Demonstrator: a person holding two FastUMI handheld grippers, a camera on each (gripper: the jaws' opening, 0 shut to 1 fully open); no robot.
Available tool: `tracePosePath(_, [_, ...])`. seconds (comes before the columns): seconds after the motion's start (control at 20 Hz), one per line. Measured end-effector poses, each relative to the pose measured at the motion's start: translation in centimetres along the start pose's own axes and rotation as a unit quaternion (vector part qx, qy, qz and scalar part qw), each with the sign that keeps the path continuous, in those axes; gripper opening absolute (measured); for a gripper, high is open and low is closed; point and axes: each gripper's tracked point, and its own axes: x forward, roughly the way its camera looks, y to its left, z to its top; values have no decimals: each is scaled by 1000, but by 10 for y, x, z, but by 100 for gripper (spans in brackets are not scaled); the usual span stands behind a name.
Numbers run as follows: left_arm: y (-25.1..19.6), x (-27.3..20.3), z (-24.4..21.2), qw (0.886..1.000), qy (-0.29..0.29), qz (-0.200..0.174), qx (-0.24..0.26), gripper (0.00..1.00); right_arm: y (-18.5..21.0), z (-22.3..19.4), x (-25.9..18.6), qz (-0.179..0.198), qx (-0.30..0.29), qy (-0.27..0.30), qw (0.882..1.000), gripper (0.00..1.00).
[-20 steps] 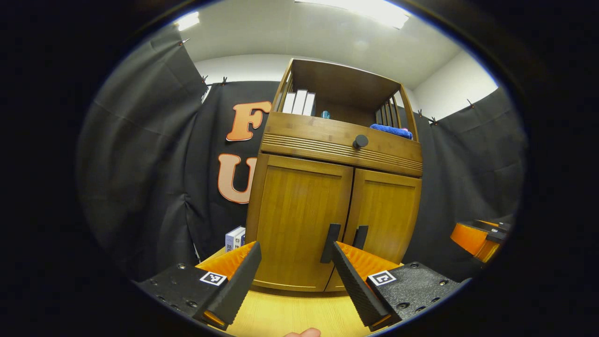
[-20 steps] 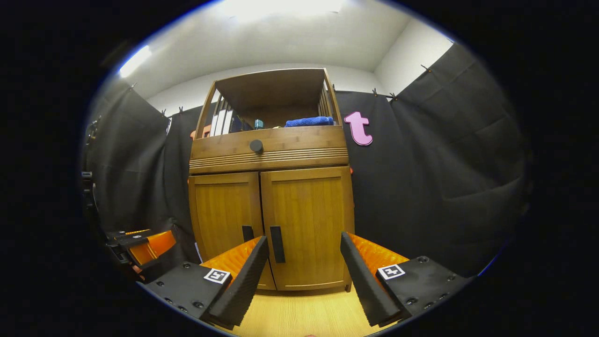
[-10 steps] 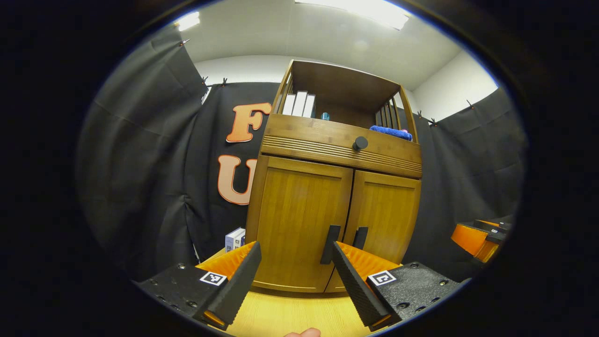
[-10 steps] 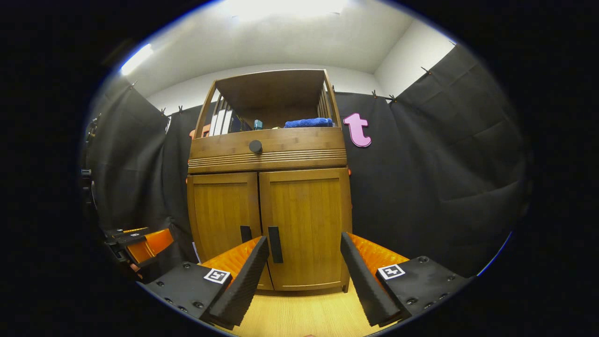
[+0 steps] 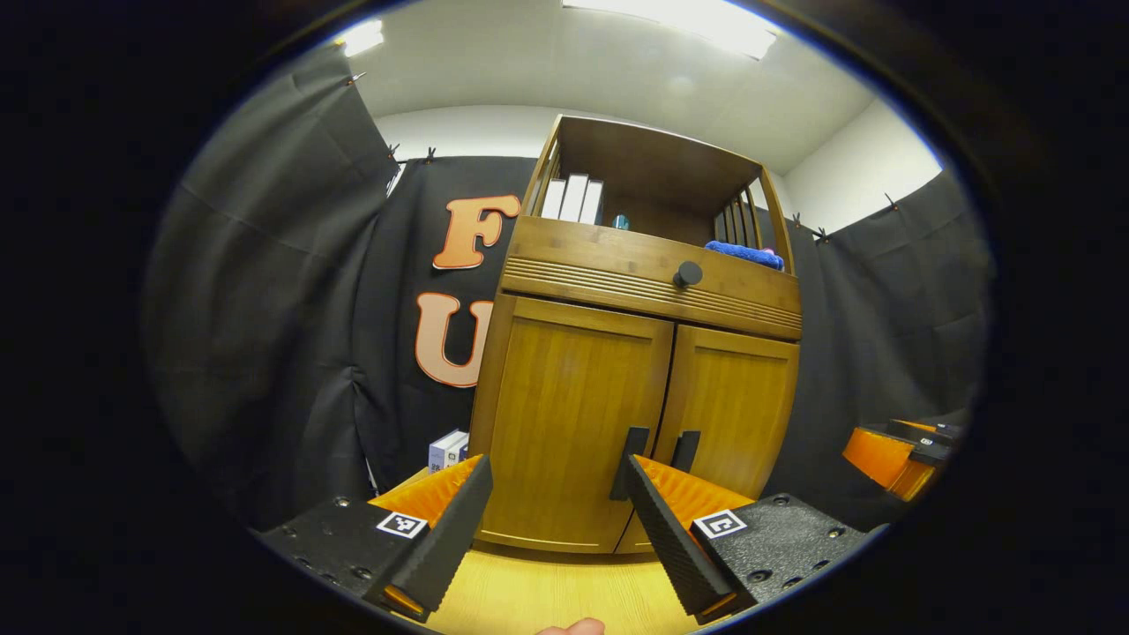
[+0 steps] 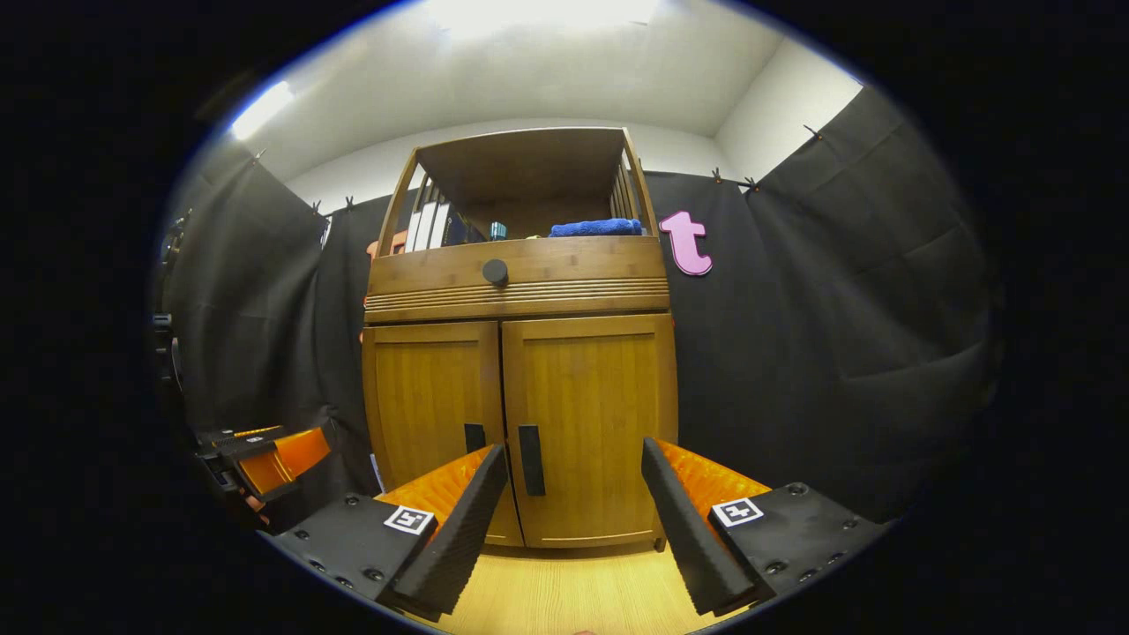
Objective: Open the right door of the double-door shoe cabinet with the right hand, and open the left door with the left hand.
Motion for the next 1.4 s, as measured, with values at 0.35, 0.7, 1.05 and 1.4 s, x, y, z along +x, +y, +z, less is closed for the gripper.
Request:
tracePosePath(0.35, [14, -2, 0, 1000, -5, 21, 5, 92, 9, -7, 63, 28, 6, -10, 1000, 99])
tracePosePath(0.7, [37, -5, -2, 998, -3, 55, 7, 92, 41, -34, 155, 43, -26, -12, 999, 99])
tracePosePath(1.05, [61, -11, 3, 996, -17, 84, 14, 92, 51, -95, 222, 18, -12, 34, 999, 98])
tracePosePath(1.4, [79, -10, 2, 995, -18, 100, 17, 92, 38, -131, 256, -7, -27, 59, 998, 93])
